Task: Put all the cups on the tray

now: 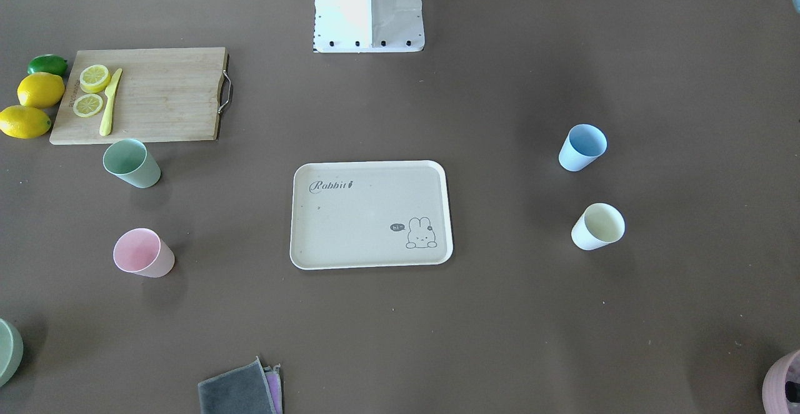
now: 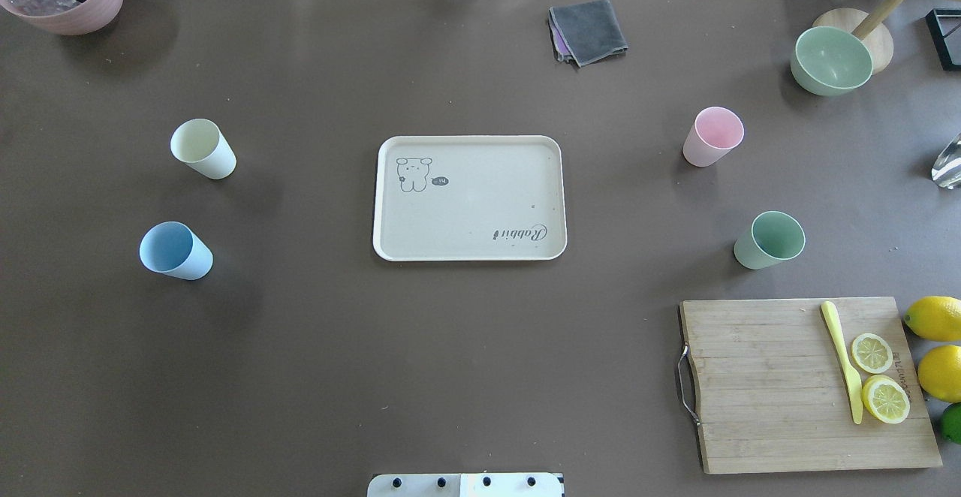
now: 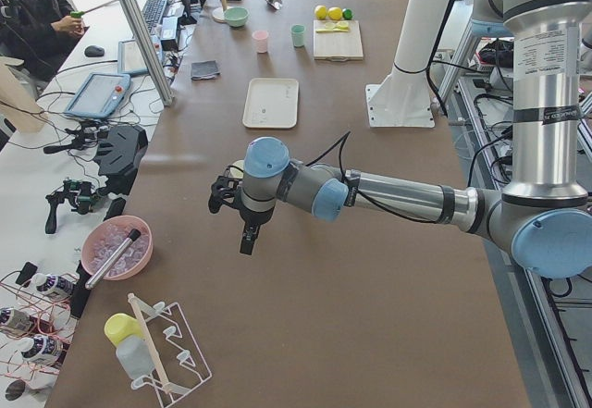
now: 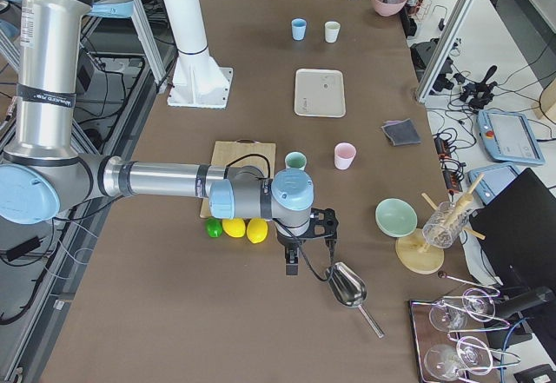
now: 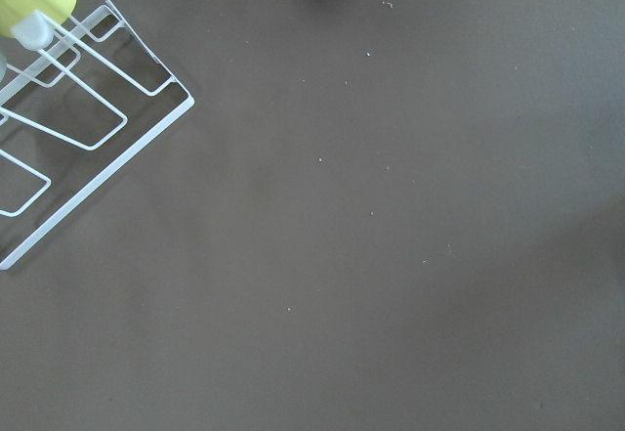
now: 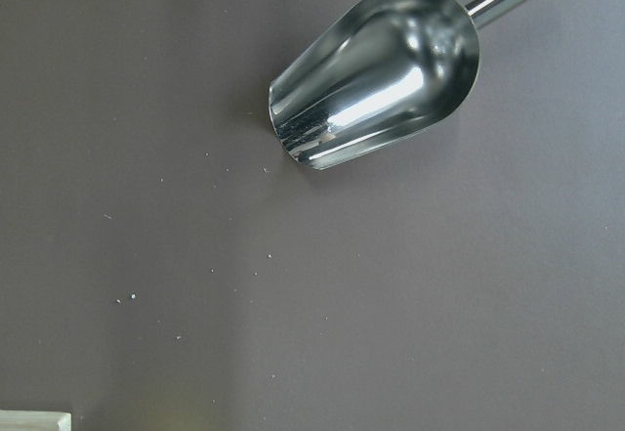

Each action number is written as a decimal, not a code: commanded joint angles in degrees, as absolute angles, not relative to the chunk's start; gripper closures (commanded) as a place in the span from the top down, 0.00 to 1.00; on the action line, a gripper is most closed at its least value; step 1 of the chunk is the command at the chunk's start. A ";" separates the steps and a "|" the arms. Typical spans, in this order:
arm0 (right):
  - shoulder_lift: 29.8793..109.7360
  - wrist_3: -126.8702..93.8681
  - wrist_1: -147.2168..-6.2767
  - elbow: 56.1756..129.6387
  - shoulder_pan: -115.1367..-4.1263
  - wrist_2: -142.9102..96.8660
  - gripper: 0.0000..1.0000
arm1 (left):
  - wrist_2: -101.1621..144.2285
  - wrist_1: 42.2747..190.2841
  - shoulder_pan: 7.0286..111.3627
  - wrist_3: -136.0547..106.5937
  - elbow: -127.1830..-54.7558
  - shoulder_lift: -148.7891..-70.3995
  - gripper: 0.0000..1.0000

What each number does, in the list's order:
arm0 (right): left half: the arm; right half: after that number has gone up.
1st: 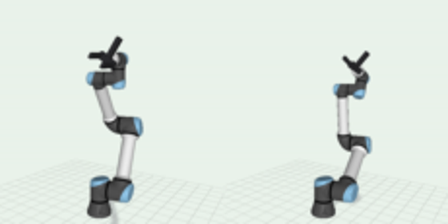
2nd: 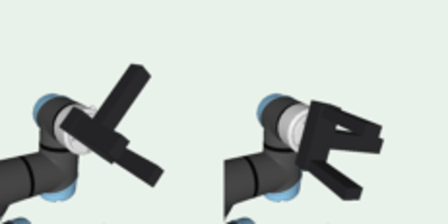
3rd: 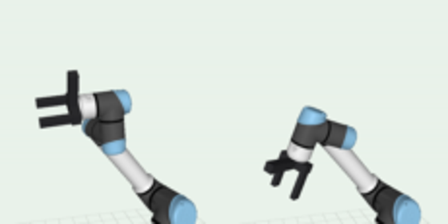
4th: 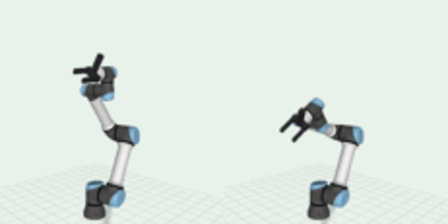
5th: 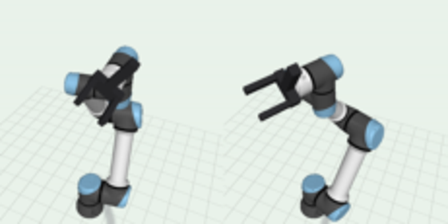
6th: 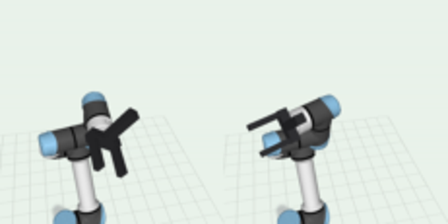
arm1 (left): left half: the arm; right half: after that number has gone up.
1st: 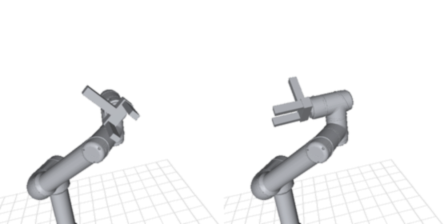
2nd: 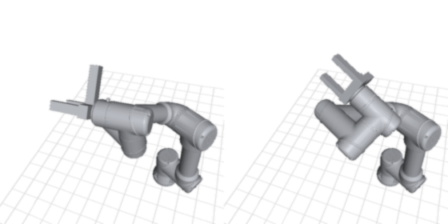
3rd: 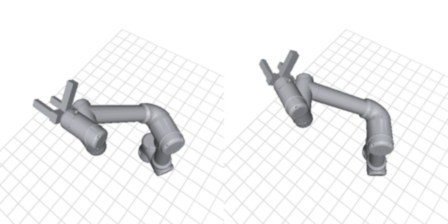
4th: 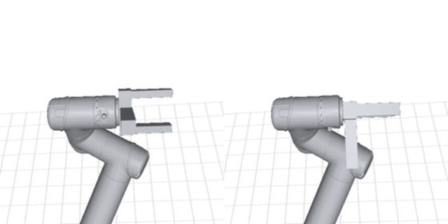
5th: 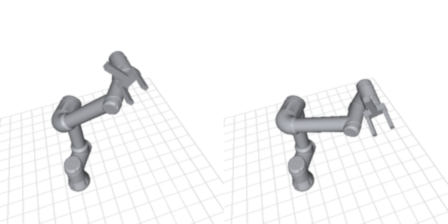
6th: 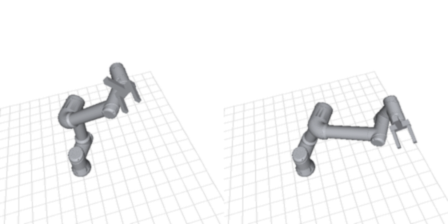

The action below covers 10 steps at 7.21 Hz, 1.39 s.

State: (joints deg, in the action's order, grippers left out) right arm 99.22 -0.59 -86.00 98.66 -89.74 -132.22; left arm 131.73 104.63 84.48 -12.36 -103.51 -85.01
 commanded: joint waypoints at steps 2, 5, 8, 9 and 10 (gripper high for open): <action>98.96 -0.70 -85.69 98.35 -89.74 -132.54 1.00 | 131.66 104.50 84.29 -12.30 -102.75 -85.35 0.98; 98.62 -0.79 -85.61 98.88 -89.74 -132.54 1.00 | 131.84 104.68 84.81 -12.75 -102.04 -83.76 0.98; 98.61 -0.79 -85.69 99.05 -89.74 -132.63 1.00 | 132.10 104.68 84.99 -12.57 -101.87 -83.67 0.98; 98.61 -0.79 -85.61 99.31 -89.74 -133.06 1.00 | 131.93 104.68 84.99 -12.57 -101.87 -83.67 0.98; 98.27 -0.79 -85.95 99.23 -89.65 -133.24 1.00 | 131.75 104.68 84.99 -12.74 -101.87 -83.76 0.98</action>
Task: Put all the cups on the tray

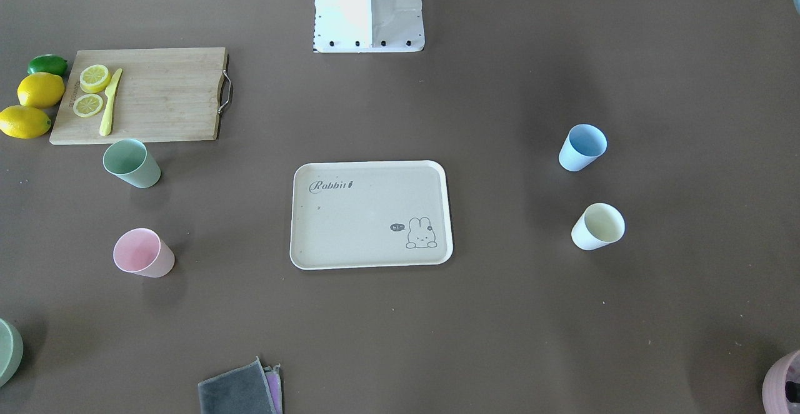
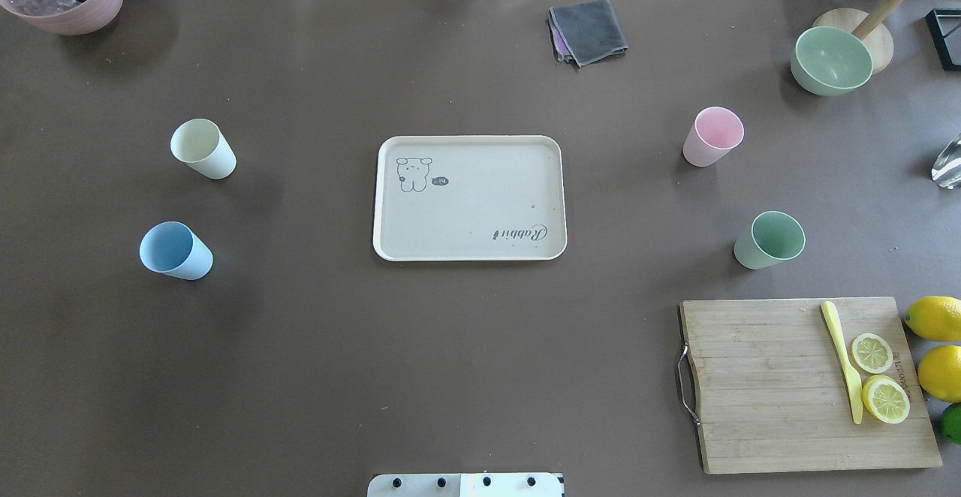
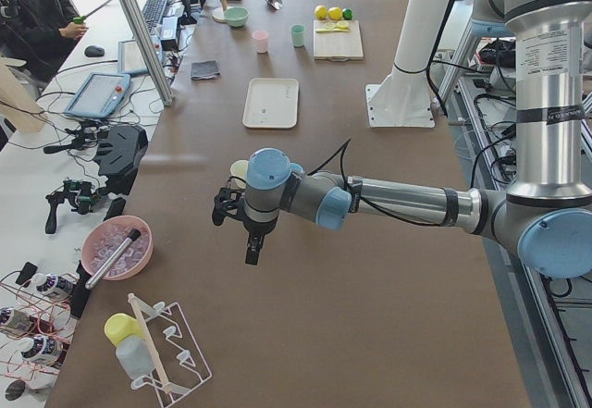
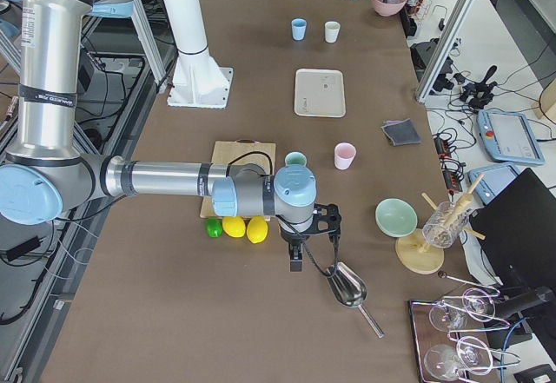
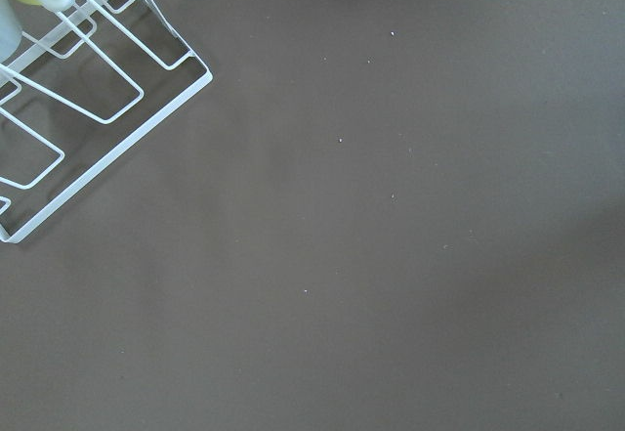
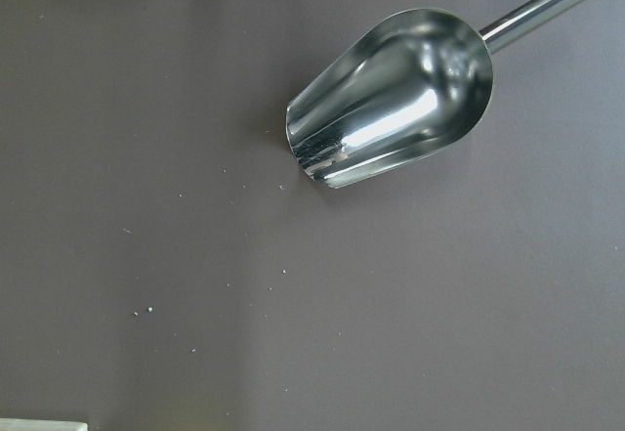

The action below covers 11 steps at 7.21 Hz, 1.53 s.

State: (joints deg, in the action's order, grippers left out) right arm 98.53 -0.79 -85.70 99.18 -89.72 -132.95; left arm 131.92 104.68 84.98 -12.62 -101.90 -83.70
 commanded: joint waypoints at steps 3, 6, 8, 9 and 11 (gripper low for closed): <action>97.65 -0.88 -86.13 99.58 -89.65 -133.07 1.00 | 132.27 104.85 84.99 -12.48 -101.25 -83.76 0.98; 97.74 -0.88 -86.31 99.41 -89.74 -132.72 1.00 | 132.28 105.12 84.73 -12.66 -102.13 -84.90 0.98; 97.56 -1.84 -86.22 100.28 -89.74 -135.78 1.00 | 132.27 112.12 84.64 -13.01 -100.99 -86.48 0.98; 93.47 -5.41 -86.92 100.37 -88.69 -135.62 1.00 | 132.28 112.32 84.64 -14.49 -100.99 -86.57 0.98; 93.77 -5.45 -85.79 101.77 -87.28 -136.66 1.00 | 132.19 113.63 84.29 -24.29 -101.42 -86.66 0.98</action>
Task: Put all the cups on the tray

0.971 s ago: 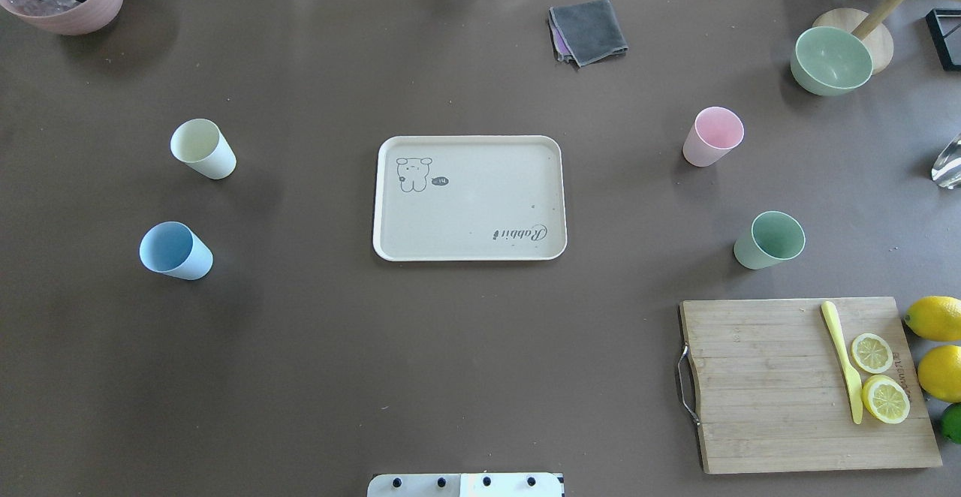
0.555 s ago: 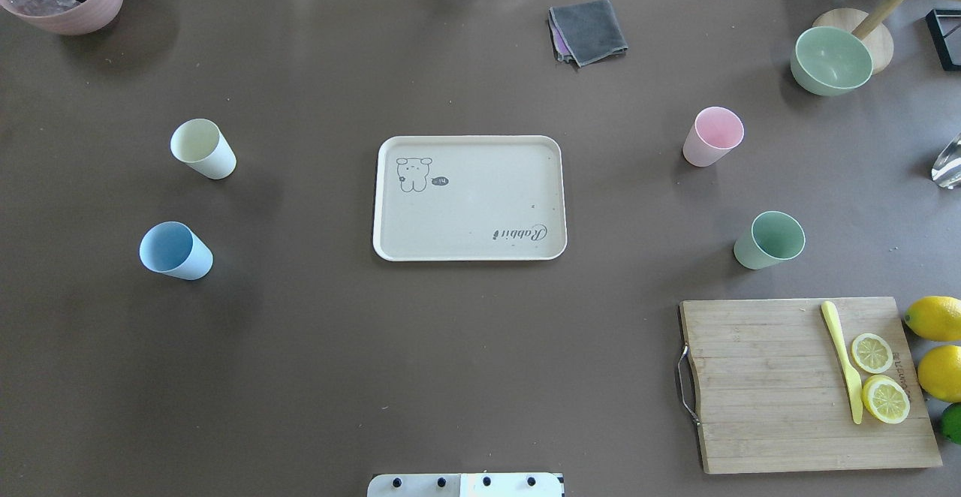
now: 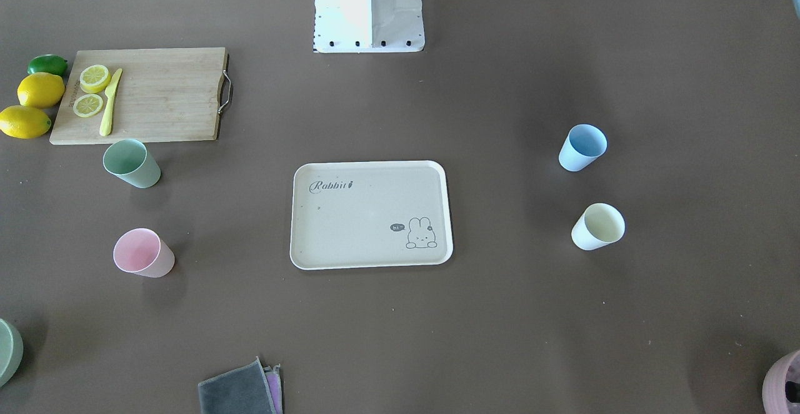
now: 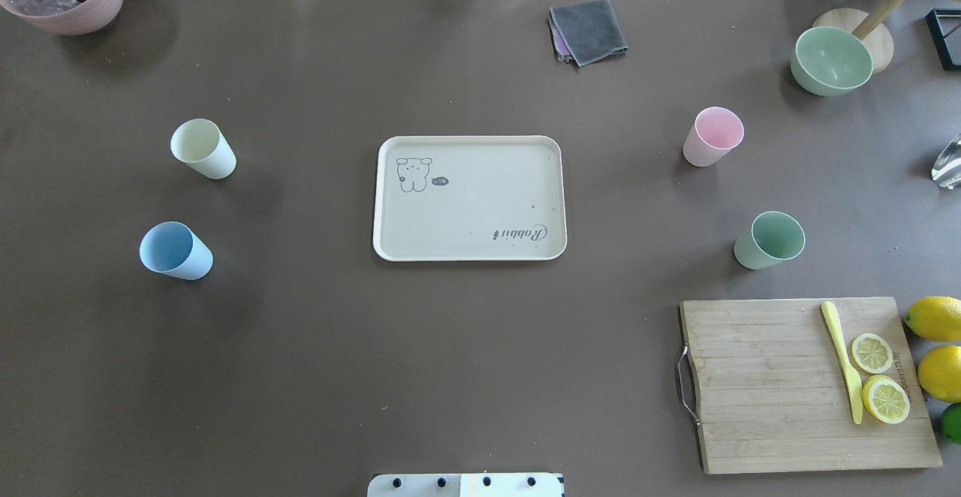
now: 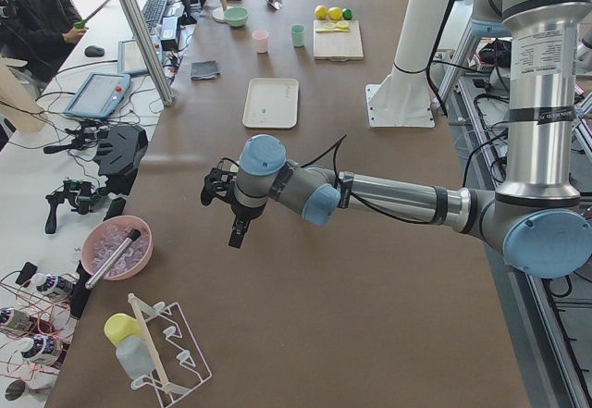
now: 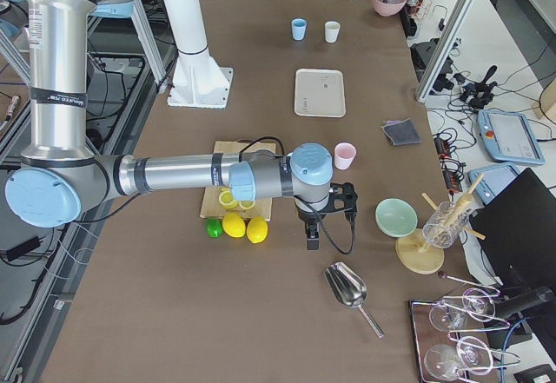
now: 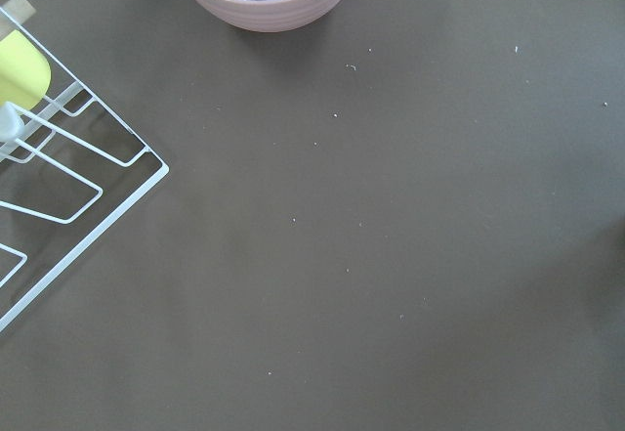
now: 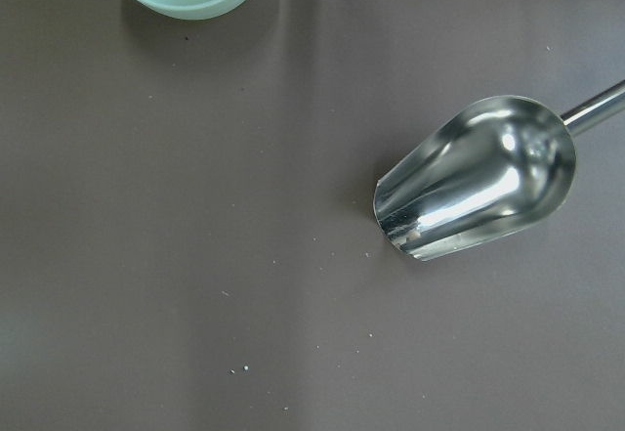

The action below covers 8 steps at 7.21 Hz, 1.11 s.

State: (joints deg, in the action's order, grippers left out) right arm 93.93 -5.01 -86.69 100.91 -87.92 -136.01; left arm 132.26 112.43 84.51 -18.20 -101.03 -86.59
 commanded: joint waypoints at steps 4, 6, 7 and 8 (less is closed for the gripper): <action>93.78 -36.21 -65.10 102.48 -71.95 -137.81 1.00 | 131.66 118.83 82.36 -27.95 -99.93 -88.24 0.98; 93.25 -44.80 -62.23 105.19 -64.29 -132.93 1.00 | 131.66 118.83 81.74 -29.26 -100.02 -88.42 0.98; 93.43 -45.00 -62.31 105.38 -61.12 -130.89 1.00 | 131.66 118.92 81.74 -29.09 -100.02 -88.42 0.98; 93.43 -46.57 -62.23 105.38 -58.91 -128.78 1.00 | 131.75 118.92 81.74 -29.18 -100.02 -88.42 0.98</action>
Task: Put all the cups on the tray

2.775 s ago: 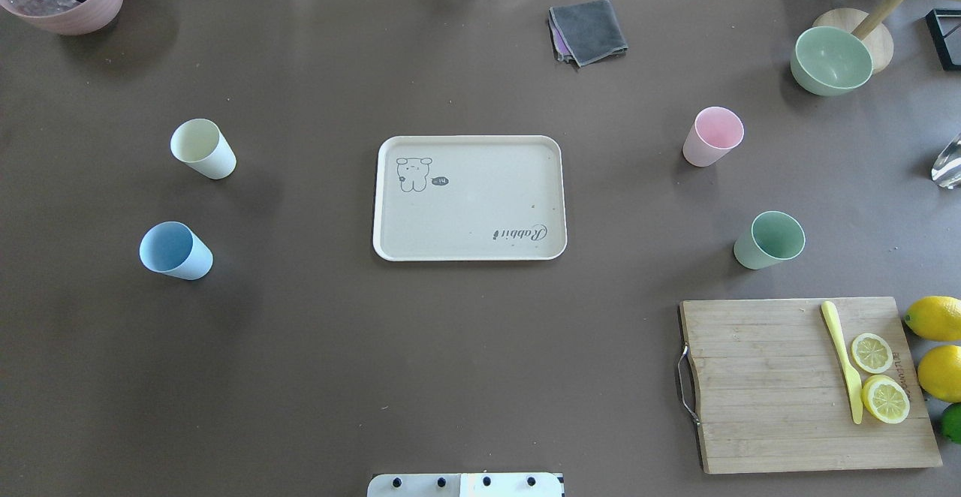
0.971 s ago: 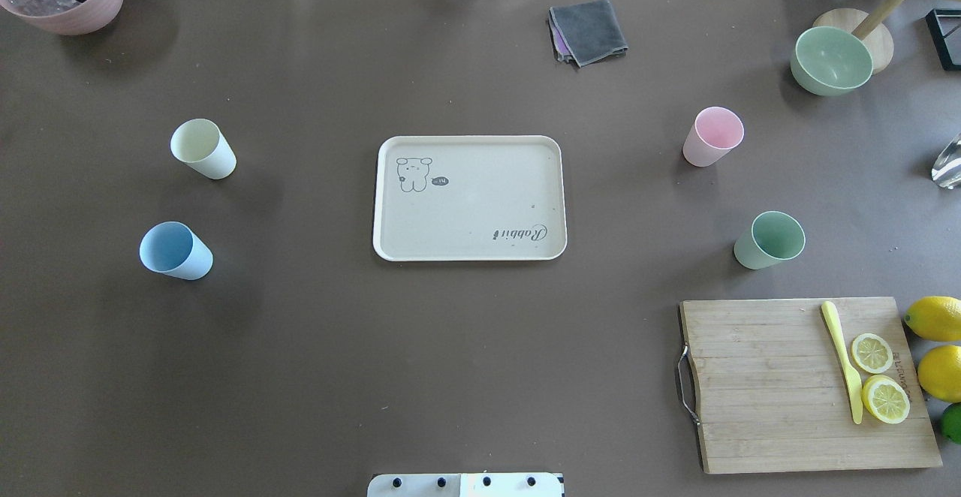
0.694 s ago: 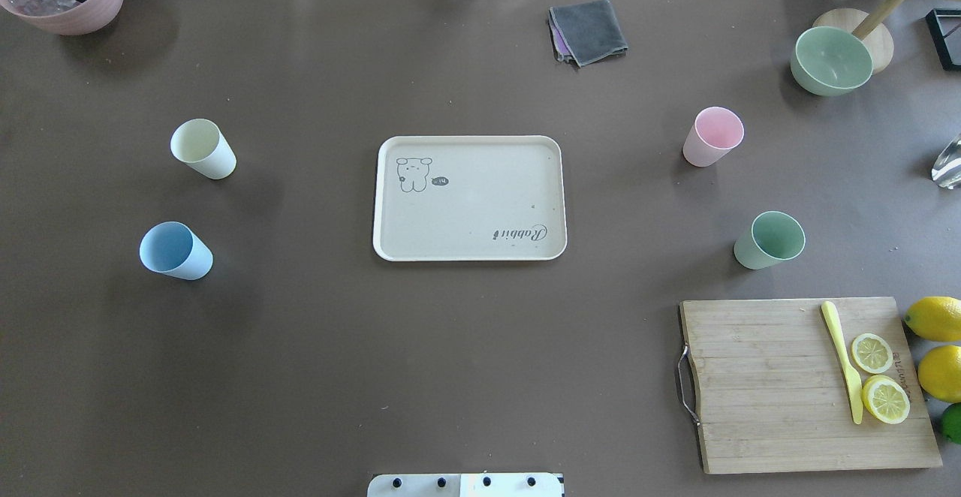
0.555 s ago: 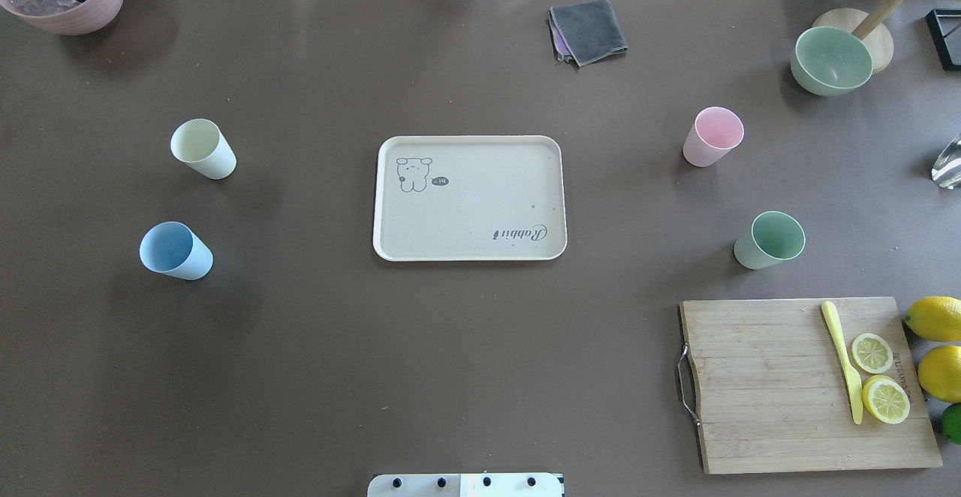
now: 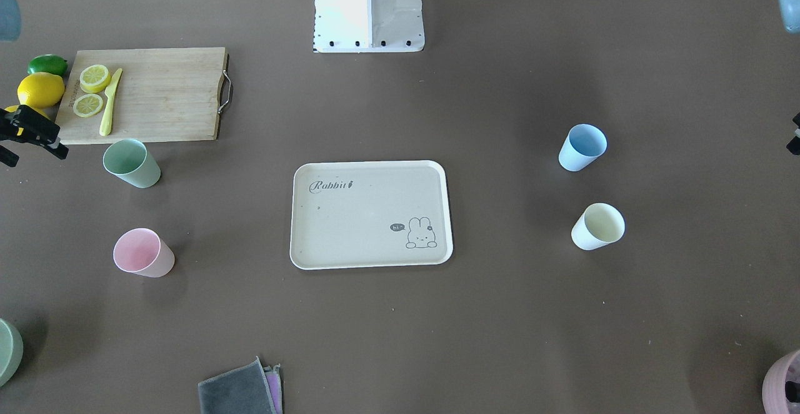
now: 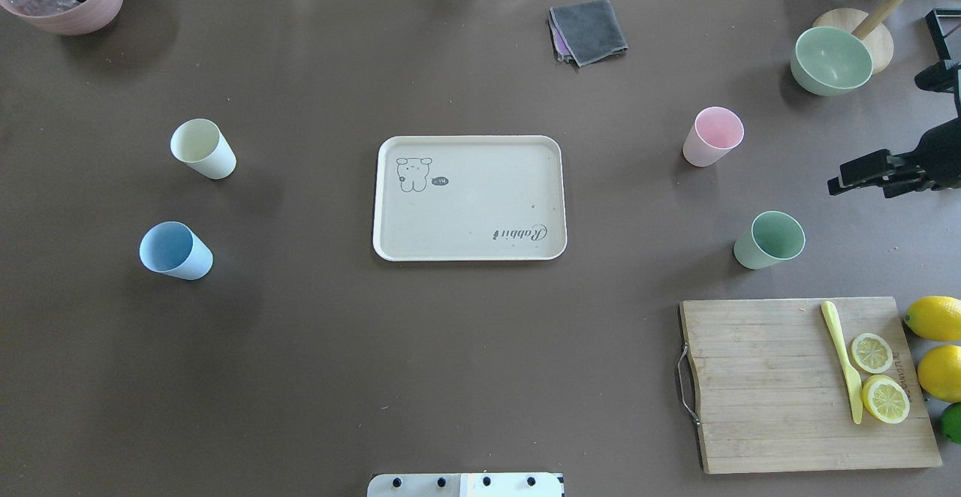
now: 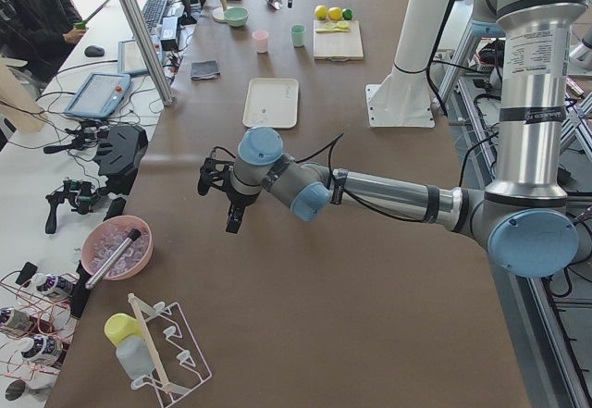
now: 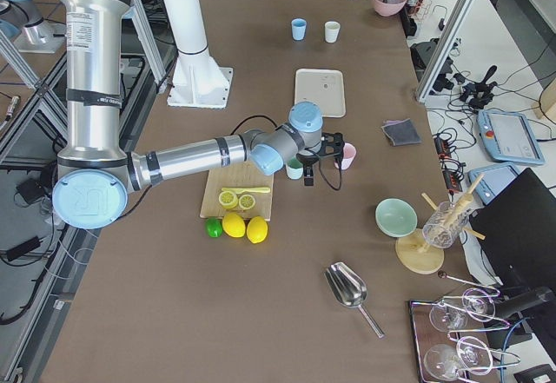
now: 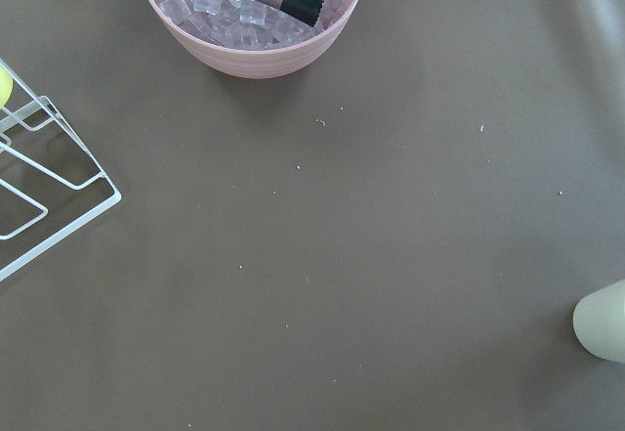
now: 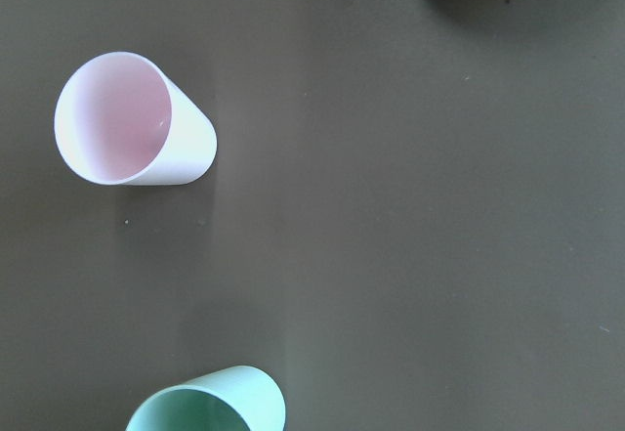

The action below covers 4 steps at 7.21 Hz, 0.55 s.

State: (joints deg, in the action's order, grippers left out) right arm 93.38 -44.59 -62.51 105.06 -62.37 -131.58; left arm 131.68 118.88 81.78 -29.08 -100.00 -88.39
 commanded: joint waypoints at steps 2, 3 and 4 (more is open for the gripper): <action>93.43 -47.37 -62.40 104.94 -55.65 -128.15 1.00 | 131.75 119.00 81.74 -29.27 -100.02 -88.59 0.98; 93.51 -47.37 -62.49 104.59 -54.16 -127.97 1.00 | 131.75 119.00 81.74 -29.18 -99.93 -88.68 0.98; 93.52 -47.37 -62.66 104.59 -52.31 -125.97 1.00 | 131.66 118.92 81.74 -29.01 -99.84 -88.77 0.98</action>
State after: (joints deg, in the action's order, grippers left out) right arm 93.47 -47.29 -62.49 104.72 -54.52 -127.63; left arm 131.73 118.98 81.74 -29.17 -99.94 -88.67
